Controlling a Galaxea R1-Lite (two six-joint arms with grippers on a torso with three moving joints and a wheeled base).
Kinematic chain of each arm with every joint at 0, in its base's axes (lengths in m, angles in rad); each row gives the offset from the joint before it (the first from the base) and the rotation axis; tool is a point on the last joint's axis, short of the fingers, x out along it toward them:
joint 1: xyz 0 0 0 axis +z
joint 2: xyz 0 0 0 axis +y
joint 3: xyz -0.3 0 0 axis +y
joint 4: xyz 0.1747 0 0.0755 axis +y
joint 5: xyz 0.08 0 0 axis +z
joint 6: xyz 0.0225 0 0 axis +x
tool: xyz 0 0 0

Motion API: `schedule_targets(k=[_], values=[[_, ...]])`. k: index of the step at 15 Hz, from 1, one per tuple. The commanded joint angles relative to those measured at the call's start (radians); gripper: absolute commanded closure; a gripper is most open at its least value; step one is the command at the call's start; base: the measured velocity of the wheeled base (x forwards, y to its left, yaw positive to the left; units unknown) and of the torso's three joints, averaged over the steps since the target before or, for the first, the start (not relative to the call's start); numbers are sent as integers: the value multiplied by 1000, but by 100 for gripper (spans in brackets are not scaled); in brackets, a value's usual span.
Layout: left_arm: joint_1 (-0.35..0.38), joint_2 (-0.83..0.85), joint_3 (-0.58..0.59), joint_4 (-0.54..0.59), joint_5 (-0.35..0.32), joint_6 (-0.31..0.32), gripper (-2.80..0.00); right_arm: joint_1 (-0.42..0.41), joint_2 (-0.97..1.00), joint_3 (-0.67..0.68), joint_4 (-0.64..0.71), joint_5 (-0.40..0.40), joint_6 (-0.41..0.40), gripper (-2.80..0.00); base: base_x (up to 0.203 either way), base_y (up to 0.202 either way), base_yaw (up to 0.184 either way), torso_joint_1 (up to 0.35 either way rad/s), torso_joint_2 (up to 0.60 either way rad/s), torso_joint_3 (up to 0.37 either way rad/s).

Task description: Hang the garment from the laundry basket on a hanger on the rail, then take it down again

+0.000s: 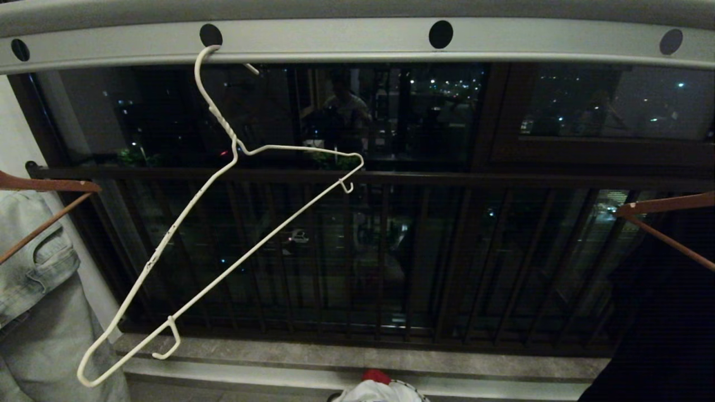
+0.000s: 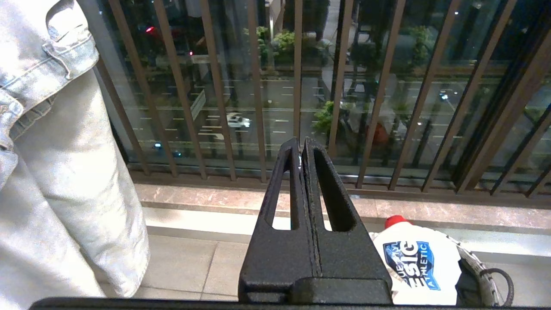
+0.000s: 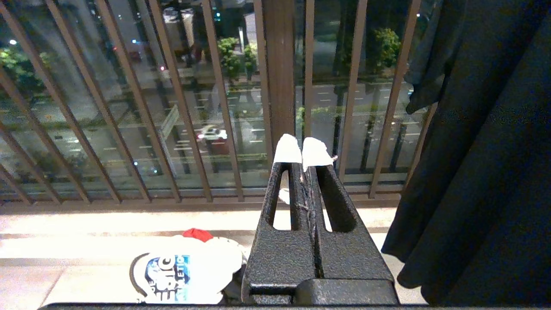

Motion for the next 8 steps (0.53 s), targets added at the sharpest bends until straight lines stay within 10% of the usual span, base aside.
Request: schedule_targets(k=[1, 8], values=[[0, 1, 0, 0, 0, 0, 0, 0, 2, 0, 0, 0, 2, 0, 0, 0, 0, 0, 0, 0], [0, 0, 0, 0, 0, 0, 0, 0, 1, 0, -1, 0, 0, 0, 0, 0, 0, 0, 0, 0]])
